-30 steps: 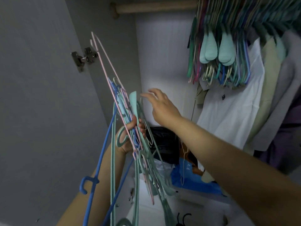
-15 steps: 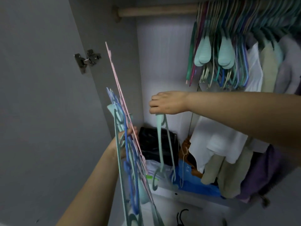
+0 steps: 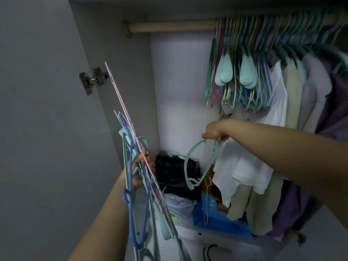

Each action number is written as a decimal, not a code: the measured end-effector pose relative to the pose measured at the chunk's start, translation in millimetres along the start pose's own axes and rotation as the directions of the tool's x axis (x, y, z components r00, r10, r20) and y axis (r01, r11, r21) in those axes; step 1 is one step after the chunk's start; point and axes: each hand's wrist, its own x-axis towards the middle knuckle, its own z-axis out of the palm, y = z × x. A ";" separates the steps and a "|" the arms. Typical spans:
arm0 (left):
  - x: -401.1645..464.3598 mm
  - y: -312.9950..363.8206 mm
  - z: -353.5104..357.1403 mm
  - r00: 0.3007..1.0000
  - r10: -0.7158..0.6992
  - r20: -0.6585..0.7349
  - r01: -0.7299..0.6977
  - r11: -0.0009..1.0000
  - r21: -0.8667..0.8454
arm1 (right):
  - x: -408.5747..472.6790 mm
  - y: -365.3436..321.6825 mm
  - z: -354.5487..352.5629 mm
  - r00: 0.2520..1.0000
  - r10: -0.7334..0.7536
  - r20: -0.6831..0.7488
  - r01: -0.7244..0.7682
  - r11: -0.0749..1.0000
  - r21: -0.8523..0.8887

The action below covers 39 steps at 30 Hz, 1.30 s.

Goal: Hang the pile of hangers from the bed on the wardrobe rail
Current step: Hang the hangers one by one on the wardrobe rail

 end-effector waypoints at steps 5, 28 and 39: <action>5.2 12.1 9.5 1.000 -0.004 0.030 0.004 1.000 0.006 | 5.6 -8.0 28.2 0.993 0.101 0.059 -0.107 0.581 0.807; 46.7 47.2 53.2 0.992 0.104 0.074 -0.111 0.990 0.087 | -5.0 -81.2 -103.3 0.836 0.242 -0.492 0.549 -0.364 0.752; 38.5 43.5 51.9 0.993 0.067 0.094 -0.072 0.996 0.056 | -6.5 -65.4 -80.5 0.831 0.349 -0.433 0.556 -0.503 0.662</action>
